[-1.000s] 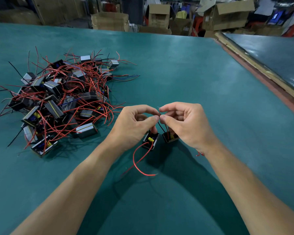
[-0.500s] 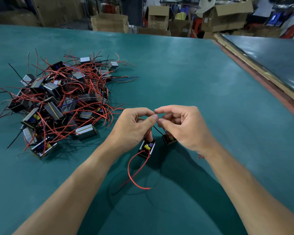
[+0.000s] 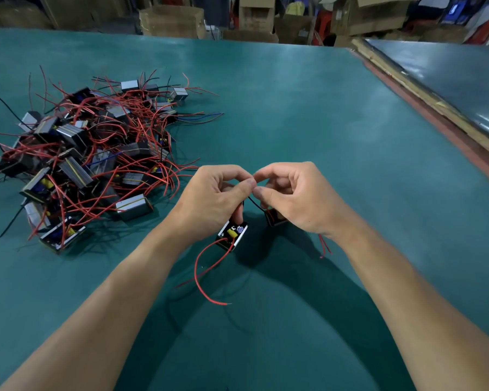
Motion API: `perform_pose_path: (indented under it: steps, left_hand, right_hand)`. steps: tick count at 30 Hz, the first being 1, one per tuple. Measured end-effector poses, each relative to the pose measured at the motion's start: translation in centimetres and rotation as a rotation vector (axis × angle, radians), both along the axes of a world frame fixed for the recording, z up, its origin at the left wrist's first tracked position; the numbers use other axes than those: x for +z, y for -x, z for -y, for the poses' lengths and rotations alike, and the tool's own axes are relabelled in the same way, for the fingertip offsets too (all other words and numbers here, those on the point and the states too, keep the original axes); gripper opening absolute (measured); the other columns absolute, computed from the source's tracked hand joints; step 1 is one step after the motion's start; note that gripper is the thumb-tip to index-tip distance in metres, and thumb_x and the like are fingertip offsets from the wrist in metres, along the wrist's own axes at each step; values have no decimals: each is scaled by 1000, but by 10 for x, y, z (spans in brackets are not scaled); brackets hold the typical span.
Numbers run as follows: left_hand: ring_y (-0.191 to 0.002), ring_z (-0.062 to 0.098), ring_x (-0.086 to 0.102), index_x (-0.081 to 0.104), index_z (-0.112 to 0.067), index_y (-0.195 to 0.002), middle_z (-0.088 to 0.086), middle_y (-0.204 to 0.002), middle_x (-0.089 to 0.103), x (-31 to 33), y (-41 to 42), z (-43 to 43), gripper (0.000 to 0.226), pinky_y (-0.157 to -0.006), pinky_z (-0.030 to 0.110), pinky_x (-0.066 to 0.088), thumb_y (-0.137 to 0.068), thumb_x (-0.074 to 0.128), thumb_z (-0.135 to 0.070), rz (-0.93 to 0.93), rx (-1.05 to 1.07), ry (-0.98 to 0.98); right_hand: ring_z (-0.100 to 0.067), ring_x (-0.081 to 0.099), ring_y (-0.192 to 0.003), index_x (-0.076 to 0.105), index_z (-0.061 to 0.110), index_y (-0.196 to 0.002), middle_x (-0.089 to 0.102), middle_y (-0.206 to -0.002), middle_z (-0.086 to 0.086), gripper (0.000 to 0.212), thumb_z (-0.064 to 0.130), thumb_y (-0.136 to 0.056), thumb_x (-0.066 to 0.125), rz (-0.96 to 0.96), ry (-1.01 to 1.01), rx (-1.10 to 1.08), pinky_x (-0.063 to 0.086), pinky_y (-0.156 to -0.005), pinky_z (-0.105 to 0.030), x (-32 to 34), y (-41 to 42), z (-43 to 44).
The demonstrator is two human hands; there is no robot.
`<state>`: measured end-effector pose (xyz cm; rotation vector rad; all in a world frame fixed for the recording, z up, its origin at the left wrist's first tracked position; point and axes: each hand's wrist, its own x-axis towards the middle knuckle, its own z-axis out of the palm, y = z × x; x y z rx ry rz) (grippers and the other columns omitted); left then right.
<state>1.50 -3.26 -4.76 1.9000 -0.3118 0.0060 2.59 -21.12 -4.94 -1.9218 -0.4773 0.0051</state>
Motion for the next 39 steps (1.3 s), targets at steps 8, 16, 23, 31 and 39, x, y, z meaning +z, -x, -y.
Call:
perform_pose_path:
  steps: [8,16,23,31,39]
  left_hand:
    - [-42,19,41,69,-13,-82,2,-44,58,2,1,0,20,-46,26,31,-98,58,-20,7,-10,-41]
    - [-39,12,40,70,-12,-81,3,-44,57,2,-1,-1,20,-42,22,31,-97,59,-18,27,-10,-19]
    - [-42,19,41,69,-14,-79,5,-45,59,1,1,-1,20,-46,29,30,-96,60,-19,10,10,-14]
    - [-44,21,41,70,-20,-77,7,-47,60,2,2,-2,23,-46,36,31,-97,59,-24,27,-11,-47]
    - [-44,21,43,69,-20,-79,6,-49,61,-1,0,-1,22,-44,40,34,-97,58,-22,49,-1,-67]
  right_hand:
    - [-21,62,-65,73,22,-91,72,-72,-6,7,21,-91,67,-42,51,26,56,-70,-49,1,0,2]
    - [-15,62,-61,70,21,-87,73,-70,-3,6,23,-91,68,-72,35,28,52,-61,-36,0,-4,3]
    - [-6,46,-48,71,26,-104,64,-63,3,17,26,-90,62,-127,-36,70,38,-49,-15,-3,-1,0]
    - [1,56,-51,74,19,-96,70,-68,7,12,19,-95,62,-126,-10,33,40,-52,-8,-1,0,1]
    - [-10,48,-45,71,20,-93,70,-72,4,12,23,-97,60,-183,-33,24,38,-42,-17,-1,0,-1]
